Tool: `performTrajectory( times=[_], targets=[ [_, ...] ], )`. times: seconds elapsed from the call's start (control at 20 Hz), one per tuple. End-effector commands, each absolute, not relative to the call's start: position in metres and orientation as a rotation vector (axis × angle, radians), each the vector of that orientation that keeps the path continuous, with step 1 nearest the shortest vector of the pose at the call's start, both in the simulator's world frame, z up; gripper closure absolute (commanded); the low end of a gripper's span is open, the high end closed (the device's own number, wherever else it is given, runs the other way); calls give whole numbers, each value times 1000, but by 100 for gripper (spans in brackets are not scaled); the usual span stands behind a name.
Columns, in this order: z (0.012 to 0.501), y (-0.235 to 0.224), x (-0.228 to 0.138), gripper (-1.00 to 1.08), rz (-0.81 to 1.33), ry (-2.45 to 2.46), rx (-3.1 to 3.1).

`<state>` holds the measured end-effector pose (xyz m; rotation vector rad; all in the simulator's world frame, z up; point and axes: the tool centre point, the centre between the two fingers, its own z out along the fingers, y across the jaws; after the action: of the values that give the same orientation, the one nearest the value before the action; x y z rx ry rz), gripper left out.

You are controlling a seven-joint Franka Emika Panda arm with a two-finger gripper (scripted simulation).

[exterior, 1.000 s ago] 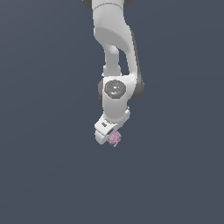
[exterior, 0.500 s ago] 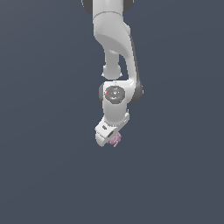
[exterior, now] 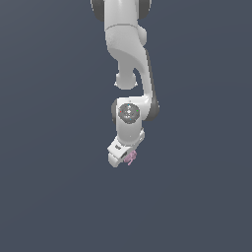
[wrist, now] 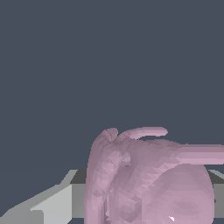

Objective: Pick up the object and move it to a goal position.

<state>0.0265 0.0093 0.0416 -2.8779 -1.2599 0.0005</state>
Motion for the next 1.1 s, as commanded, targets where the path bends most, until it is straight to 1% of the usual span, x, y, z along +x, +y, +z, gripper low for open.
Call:
performTrajectory(
  times=[0.0, 0.6, 0.8, 1.05],
  targets=[
    [41, 10, 27, 108, 0, -1260, -2878],
    [44, 3, 29, 108, -1, -1260, -2879],
    [52, -13, 37, 108, -1, -1260, -2878],
    [67, -46, 51, 108, -1, -1260, -2878]
  ],
)
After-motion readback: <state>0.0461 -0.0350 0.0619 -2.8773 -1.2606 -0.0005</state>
